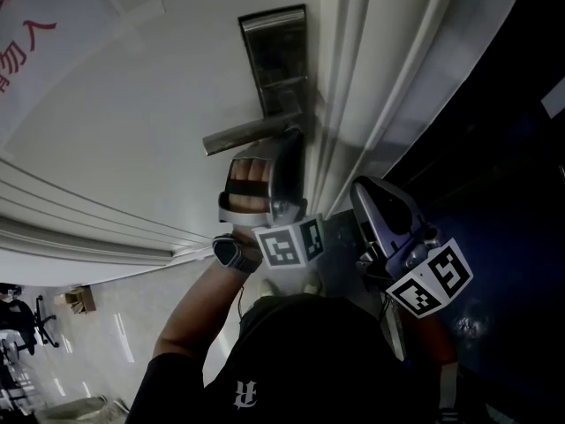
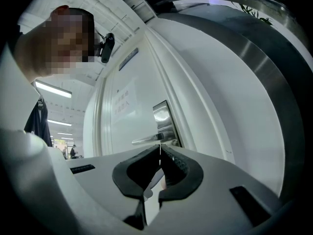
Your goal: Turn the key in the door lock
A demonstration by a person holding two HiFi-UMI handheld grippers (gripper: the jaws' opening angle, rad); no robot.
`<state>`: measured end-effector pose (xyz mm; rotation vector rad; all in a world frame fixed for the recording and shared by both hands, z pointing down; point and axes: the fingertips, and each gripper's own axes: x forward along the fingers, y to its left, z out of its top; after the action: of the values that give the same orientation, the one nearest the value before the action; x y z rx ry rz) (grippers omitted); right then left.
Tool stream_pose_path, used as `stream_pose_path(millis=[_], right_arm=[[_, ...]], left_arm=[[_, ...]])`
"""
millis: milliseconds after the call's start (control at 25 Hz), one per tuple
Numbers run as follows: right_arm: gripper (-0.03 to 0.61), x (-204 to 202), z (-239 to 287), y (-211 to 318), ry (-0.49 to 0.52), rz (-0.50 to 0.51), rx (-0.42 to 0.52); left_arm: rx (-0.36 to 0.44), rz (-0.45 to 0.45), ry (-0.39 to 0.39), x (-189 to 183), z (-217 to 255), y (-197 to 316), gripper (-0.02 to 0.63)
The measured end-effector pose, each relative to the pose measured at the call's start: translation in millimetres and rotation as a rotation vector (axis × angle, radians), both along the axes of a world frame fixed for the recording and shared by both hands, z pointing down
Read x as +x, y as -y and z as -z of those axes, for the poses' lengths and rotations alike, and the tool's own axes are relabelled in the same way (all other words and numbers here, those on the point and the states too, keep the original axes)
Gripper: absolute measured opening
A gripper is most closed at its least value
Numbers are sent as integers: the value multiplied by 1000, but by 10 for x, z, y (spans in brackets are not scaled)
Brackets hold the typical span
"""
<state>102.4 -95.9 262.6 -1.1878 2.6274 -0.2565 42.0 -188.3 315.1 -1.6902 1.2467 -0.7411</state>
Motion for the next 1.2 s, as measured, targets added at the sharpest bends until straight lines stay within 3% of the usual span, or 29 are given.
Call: stream_pose_path(millis=[120,560,800,880,960,1040,1120,1200], right_arm=[[15,-1,-1,-4,1,2,-1],[15,-39,-8,9,-8,6,-5],[15,-42,5,37,-4,7,-6],[15,-46,8,43,-2,7,-6],[15,-49,13,50,1,8,-6],[15,-47,23,57,7,8,-5],[15,-42,36,66,11,8,-4],[17,-36,51,75,14,9,-4]], left_arm=[[4,-8,24,4,-7,-1,21],[5,-47,-79,-17,-27,-118,21],[-53,-83,-222,-72,-24,-263,21],[-101,-102,-322,-105,-15,-298,21],[-168,-127,-484,-169,18,-313,21],[-271,-174,-733,-243,63,-318,21],[-423,-229,-1016,-307,63,-314,21],[-555,-281,-1248,-347,52,-308,21]])
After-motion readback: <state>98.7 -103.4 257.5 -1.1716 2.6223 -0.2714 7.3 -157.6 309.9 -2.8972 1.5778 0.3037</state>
